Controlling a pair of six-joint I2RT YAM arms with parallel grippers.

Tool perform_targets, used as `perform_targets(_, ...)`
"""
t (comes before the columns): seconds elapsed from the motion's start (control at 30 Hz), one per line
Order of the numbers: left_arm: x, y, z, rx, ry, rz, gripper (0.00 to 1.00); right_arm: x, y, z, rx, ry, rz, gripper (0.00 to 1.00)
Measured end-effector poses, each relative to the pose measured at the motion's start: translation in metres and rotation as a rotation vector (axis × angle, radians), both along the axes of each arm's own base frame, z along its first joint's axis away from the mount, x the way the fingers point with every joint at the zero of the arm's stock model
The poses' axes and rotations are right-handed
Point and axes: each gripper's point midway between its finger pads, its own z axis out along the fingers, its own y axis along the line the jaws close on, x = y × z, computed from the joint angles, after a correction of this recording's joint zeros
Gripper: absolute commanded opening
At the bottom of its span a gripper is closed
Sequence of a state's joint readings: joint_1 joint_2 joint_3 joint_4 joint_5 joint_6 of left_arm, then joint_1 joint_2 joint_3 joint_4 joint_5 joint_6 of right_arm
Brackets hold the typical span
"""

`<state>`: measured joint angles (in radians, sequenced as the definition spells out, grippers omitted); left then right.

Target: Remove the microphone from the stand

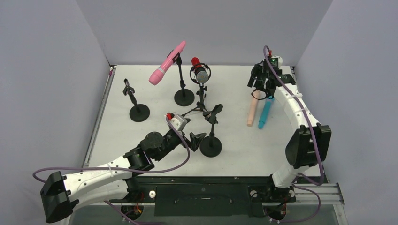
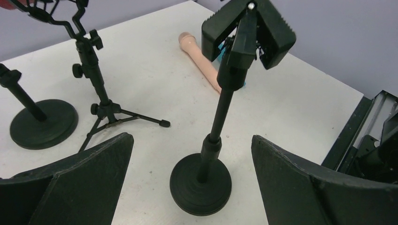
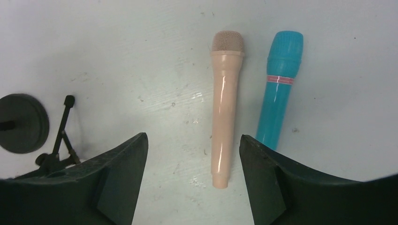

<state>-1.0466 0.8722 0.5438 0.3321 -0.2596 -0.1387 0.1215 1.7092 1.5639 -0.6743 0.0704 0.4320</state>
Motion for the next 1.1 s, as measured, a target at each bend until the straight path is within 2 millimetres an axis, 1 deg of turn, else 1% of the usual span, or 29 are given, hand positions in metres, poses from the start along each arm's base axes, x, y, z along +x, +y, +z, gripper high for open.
perform_targets(0.07,0.001,-0.002,-0.007,-0.002,0.005,-0.019,0.96,-0.01,0.009,0.015,0.009,-0.052,0.021,0.68)
perform_targets(0.13,0.005,-0.002,-0.013,-0.005,0.011,-0.028,0.96,-0.023,0.02,0.025,0.017,-0.095,0.047,0.68)
perform_targets(0.23,0.009,-0.007,-0.022,-0.004,0.014,-0.052,0.96,-0.043,0.042,0.032,0.031,-0.14,0.096,0.68)
perform_targets(0.33,0.008,-0.018,-0.035,0.005,0.016,-0.095,0.96,-0.06,0.062,0.032,0.063,-0.179,0.141,0.68)
perform_targets(0.4,0.008,-0.023,-0.053,0.018,0.017,-0.119,0.96,-0.068,0.066,0.029,0.088,-0.197,0.143,0.69)
perform_targets(0.5,0.006,-0.027,-0.087,0.056,0.024,-0.147,0.97,-0.079,0.064,0.022,0.115,-0.214,0.124,0.69)
perform_targets(0.57,0.006,-0.028,-0.106,0.082,0.026,-0.163,0.97,-0.085,0.063,0.021,0.132,-0.227,0.116,0.69)
perform_targets(0.63,0.009,-0.032,-0.115,0.094,0.013,-0.178,0.97,-0.089,0.062,0.024,0.142,-0.244,0.117,0.69)
perform_targets(0.8,0.015,-0.043,-0.114,0.061,-0.045,-0.228,1.0,-0.097,0.06,0.042,0.154,-0.296,0.118,0.7)
perform_targets(0.93,0.015,-0.055,-0.114,0.042,-0.061,-0.28,0.93,-0.102,0.057,0.05,0.161,-0.325,0.118,0.7)
perform_targets(1.1,0.015,-0.07,-0.104,0.006,-0.089,-0.337,0.82,-0.104,0.055,0.048,0.162,-0.323,0.115,0.7)
